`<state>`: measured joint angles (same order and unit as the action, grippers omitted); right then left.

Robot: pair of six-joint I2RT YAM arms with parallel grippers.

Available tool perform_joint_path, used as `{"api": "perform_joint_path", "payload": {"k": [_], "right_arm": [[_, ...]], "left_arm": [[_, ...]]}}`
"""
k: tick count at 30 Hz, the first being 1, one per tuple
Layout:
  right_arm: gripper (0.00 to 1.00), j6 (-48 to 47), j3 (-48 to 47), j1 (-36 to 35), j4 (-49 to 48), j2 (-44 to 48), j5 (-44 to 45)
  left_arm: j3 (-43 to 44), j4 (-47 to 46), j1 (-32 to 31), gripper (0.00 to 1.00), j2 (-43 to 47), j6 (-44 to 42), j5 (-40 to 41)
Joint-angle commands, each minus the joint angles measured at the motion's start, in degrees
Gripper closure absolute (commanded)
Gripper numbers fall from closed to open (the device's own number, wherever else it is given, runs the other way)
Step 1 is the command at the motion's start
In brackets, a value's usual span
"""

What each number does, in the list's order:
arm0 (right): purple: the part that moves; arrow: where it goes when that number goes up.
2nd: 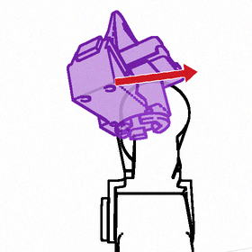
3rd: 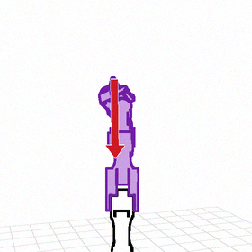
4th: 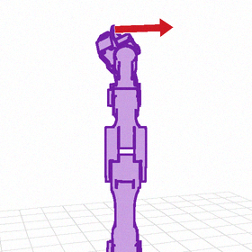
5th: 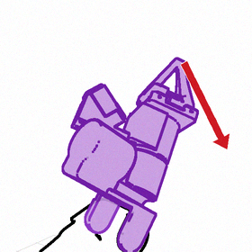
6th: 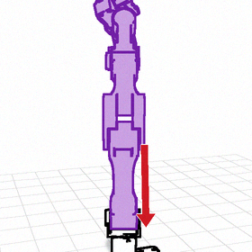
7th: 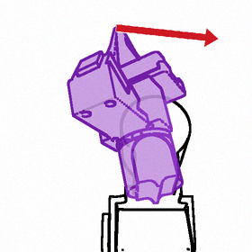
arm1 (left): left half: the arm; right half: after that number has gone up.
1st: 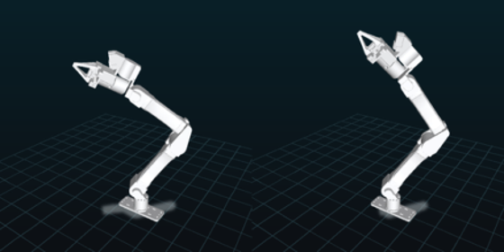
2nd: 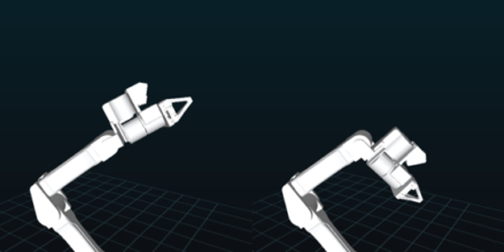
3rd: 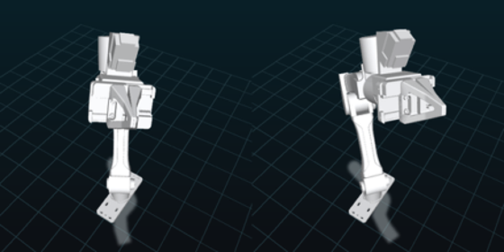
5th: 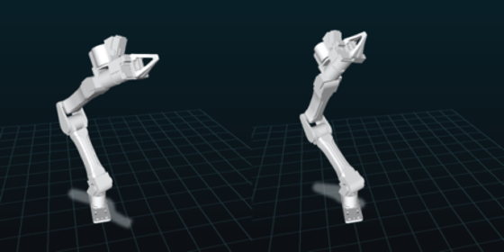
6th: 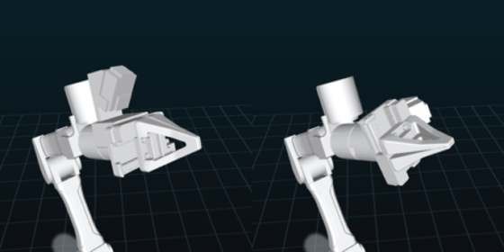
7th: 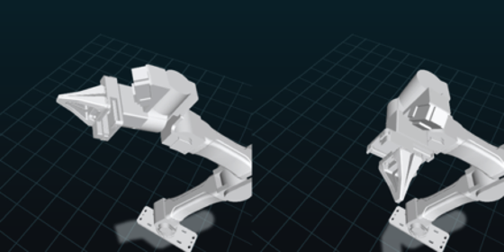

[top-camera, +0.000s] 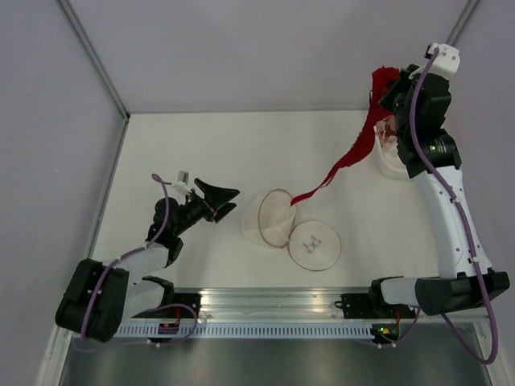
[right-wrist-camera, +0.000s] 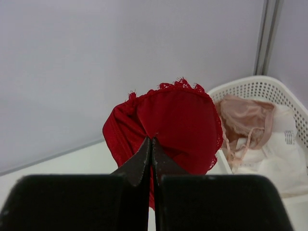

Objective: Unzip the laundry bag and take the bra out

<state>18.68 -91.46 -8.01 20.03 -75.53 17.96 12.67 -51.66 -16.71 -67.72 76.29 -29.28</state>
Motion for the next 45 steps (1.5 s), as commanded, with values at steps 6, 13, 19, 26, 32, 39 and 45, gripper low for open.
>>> {"api": "perform_joint_path", "payload": {"k": [6, 13, 19, 26, 32, 39, 45], "right_arm": [[1.00, -2.0, -11.7, 1.2, -3.9, -2.2, 2.2], [1.00, -6.0, -17.5, 2.6, -3.4, -7.6, 7.8], [1.00, -5.4, -26.9, 7.5, -5.5, -17.4, 7.5], [1.00, -2.5, -44.6, 15.8, -3.2, -28.4, 4.2], [1.00, -5.4, -40.2, 18.6, -11.0, -28.5, 10.1], [0.99, -3.9, -37.7, 22.1, -11.2, -31.3, 7.9], [1.00, -1.9, -26.9, 22.7, -13.2, -31.9, 5.5]], "left_arm": [[6.1, 27.7, 0.7, 0.00, 14.6, -10.6, 3.9], [11.8, 41.3, 0.7, 0.00, 26.3, -13.4, 3.4], [17.4, 53.3, 0.8, 0.00, 32.6, -16.7, 2.7], [19.2, 58.6, 0.8, 0.00, 34.6, -16.9, 2.9], [21.3, 59.0, 0.8, 0.00, 32.7, -16.3, 2.9], [22.2, 57.3, 0.8, 0.00, 27.7, -15.8, 2.0], [19.1, 53.9, 0.8, 0.00, 27.0, -13.7, 1.4]]}}
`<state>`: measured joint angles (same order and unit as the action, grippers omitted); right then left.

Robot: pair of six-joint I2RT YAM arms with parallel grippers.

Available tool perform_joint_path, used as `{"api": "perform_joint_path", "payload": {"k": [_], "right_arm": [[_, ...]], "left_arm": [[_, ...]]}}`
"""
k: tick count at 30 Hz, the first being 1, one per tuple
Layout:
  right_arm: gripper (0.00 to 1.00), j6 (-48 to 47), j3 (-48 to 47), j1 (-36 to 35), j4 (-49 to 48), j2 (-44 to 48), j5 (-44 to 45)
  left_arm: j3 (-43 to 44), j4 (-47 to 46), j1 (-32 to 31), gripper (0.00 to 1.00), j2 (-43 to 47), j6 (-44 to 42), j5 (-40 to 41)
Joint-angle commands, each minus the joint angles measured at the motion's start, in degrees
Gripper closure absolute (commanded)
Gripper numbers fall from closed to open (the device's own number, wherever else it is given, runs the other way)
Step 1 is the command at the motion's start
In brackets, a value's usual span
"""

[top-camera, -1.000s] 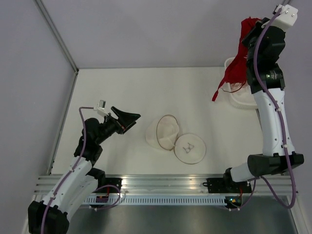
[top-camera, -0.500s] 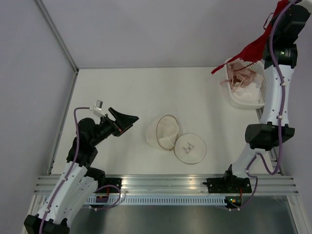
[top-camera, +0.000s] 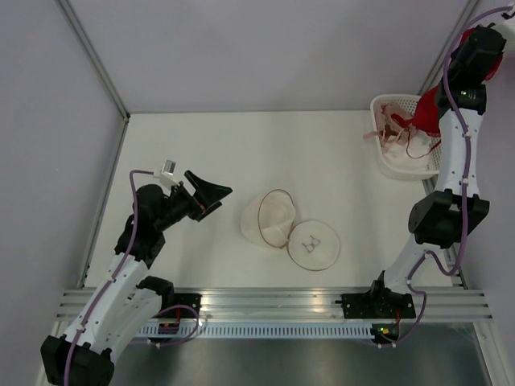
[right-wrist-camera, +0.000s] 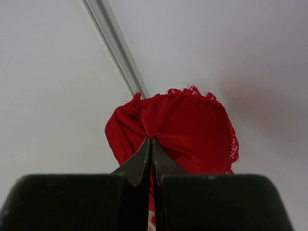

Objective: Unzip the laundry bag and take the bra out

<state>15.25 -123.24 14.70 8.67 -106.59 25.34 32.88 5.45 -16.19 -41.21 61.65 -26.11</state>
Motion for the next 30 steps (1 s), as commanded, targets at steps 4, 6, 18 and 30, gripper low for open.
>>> {"api": "perform_joint_path", "payload": {"k": [4, 6, 18, 30], "right_arm": [[1.00, 3.6, 11.3, 0.0, -3.9, -1.9, -2.9], [1.00, 4.3, 13.1, 0.0, -3.7, -3.4, -4.2], [0.99, 8.8, 15.2, -1.1, 6.3, -10.3, -5.9], [0.24, 15.5, 11.3, -3.4, 19.6, -12.2, 5.4]], "left_arm": [[-2.5, -3.3, 0.3, 0.00, 1.1, 0.9, -1.8], [-3.3, -3.6, 0.3, 0.00, 1.4, 1.1, -1.8], [-7.6, -8.8, 0.3, 0.00, 1.9, 3.7, -2.1], [-6.6, -8.5, 0.4, 0.00, 3.9, 1.8, -3.3]]}}
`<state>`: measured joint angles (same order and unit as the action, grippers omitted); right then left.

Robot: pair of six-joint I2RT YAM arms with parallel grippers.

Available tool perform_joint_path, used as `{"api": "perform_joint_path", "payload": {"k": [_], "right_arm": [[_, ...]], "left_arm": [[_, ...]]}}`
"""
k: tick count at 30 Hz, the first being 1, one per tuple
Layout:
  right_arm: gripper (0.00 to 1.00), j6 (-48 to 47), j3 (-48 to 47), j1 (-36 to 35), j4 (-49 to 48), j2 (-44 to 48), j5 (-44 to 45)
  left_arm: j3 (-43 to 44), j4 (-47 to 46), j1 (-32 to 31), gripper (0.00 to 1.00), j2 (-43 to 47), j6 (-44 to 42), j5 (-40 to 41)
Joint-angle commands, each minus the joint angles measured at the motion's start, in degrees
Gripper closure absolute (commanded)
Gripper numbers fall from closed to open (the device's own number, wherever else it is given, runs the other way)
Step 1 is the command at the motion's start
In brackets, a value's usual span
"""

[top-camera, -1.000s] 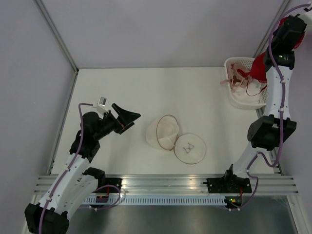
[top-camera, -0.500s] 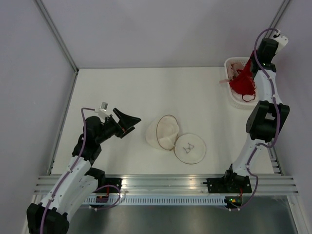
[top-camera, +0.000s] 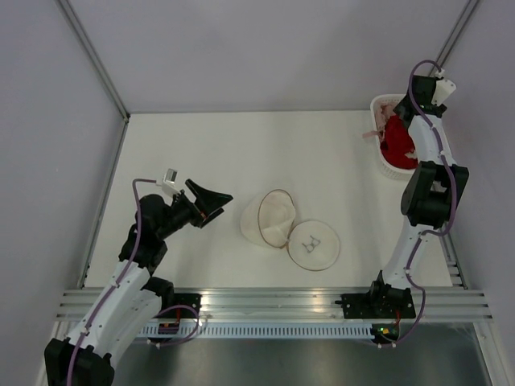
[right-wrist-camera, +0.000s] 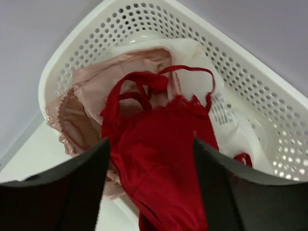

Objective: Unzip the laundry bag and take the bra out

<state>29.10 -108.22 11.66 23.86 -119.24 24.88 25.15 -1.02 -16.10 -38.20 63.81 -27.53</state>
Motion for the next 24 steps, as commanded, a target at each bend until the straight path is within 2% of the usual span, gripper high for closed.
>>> {"api": "perform_joint_path", "payload": {"k": [1, 2, 7, 10, 13, 15, 18, 19, 24], "right_arm": [[0.20, 1.5, -5.1, -0.7, 4.8, 0.9, 7.2], [0.14, 1.0, -5.1, -0.8, 4.1, 2.6, 8.2], [0.09, -1.5, -1.0, -2.6, -3.6, 12.2, 8.8], [0.11, -2.4, -0.3, -3.1, -4.8, 17.4, 1.4], [0.12, -1.2, 0.0, -4.4, 0.7, 21.3, -8.4], [0.12, -1.0, 4.8, -5.8, 4.2, 25.4, -12.0], [0.13, -1.6, 17.0, -10.1, 5.1, 33.4, -12.9], [0.13, -1.1, 23.8, -11.1, 5.1, 38.0, -13.9], [0.17, 1.2, 40.7, -14.7, 6.4, 53.0, -18.0]], "left_arm": [[0.8, -2.4, 0.3, 0.00, 1.0, -0.1, -2.2], [0.7, -2.7, 0.3, 0.00, 1.2, 0.1, -2.3], [1.0, -3.1, 0.3, 0.00, 2.9, 0.1, -2.3], [1.6, -2.6, 0.3, 0.00, 4.1, -0.1, -1.8], [3.1, -0.8, 0.3, 0.00, 4.8, -1.3, -1.0], [3.9, 0.0, 0.3, 0.01, 5.5, -2.0, -0.4], [6.4, 3.0, 0.3, 0.00, 6.8, -3.5, 0.6], [6.8, 4.4, 0.4, 0.00, 7.3, -4.4, 0.9], [8.2, 7.4, 0.4, 0.00, 9.4, -6.0, 1.2]]}}
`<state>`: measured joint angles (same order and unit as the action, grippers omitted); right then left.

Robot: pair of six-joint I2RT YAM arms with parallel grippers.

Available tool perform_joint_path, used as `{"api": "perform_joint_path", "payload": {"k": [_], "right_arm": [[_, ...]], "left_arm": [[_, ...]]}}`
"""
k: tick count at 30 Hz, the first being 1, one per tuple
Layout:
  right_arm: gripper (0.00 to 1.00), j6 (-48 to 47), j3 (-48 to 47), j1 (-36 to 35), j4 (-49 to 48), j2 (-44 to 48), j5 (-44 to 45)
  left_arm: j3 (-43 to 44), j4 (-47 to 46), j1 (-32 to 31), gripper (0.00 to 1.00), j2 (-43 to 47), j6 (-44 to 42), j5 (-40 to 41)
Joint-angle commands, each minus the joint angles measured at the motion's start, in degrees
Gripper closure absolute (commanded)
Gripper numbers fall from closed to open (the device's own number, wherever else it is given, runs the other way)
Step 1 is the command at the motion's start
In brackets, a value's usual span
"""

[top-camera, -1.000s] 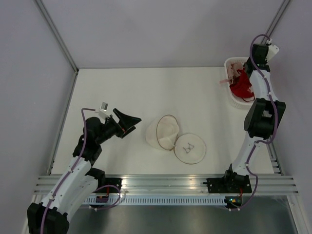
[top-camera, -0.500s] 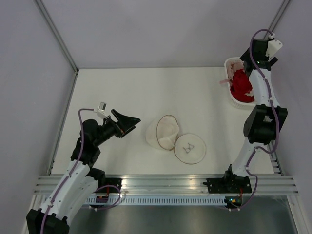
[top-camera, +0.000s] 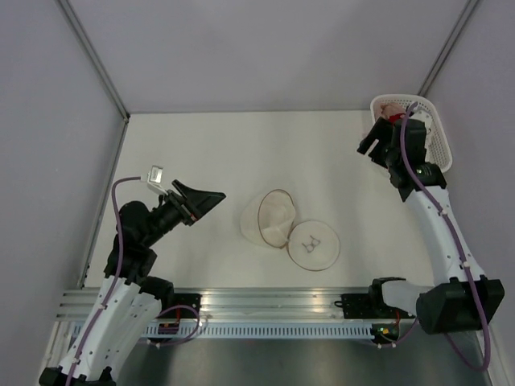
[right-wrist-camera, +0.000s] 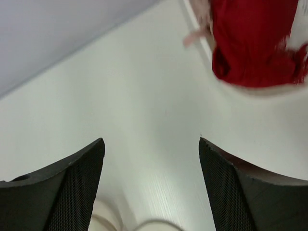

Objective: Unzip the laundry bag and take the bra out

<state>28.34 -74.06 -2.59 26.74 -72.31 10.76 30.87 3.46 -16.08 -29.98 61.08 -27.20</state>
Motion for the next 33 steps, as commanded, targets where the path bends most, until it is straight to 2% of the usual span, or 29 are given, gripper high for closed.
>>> {"api": "perform_joint_path", "payload": {"k": [1, 7, 8, 10, 12, 13, 17, 20, 21, 24, 33], "right_arm": [[0.18, 2.6, 10.7, -0.6, 3.9, 11.1, -4.3], [0.19, 5.1, 20.9, -0.7, 11.3, 22.3, -9.3], [0.19, 5.1, 22.4, -0.7, 11.7, 22.7, -14.9], [0.20, 7.4, 27.7, -0.7, 11.9, 23.3, -20.3], [0.20, 9.2, 32.1, -0.7, 8.9, 23.7, -29.1], [0.21, 9.6, 35.6, -0.7, 8.4, 24.1, -30.0], [0.23, 9.9, 40.7, -0.7, 6.9, 25.8, -31.1], [0.30, 11.2, 44.8, -0.7, 5.4, 26.0, -35.5], [0.36, 11.5, 45.8, -0.7, 5.1, 26.0, -36.2], [0.41, 11.5, 50.1, -0.7, 4.8, 26.1, -38.3], [0.39, 9.3, 51.8, -0.7, 8.1, 25.4, -33.6]], "left_arm": [[2.4, 3.3, 0.3, 0.00, 1.4, -3.6, 0.9], [0.2, 3.6, 0.3, 0.00, 3.5, -2.5, 1.3], [-0.2, 3.6, 0.3, 0.00, 3.9, -2.3, 1.4], [-1.1, 3.7, 0.3, 0.00, 4.7, -1.8, 1.5], [-2.0, 3.8, 0.3, 0.00, 5.5, -1.5, 2.0], [-2.2, 3.8, 0.4, 0.00, 5.9, -1.1, 2.1], [-2.5, 4.7, 0.3, 0.00, 6.8, -0.9, 2.3], [-2.4, 5.1, 0.3, 0.00, 6.7, -1.1, 2.8], [-2.3, 5.1, 0.3, 0.00, 6.6, -1.5, 2.8], [-2.3, 5.2, 0.3, 0.00, 6.0, -2.0, 3.1], [-2.3, 3.7, 0.3, 0.01, 3.5, -2.1, 3.0]]}}
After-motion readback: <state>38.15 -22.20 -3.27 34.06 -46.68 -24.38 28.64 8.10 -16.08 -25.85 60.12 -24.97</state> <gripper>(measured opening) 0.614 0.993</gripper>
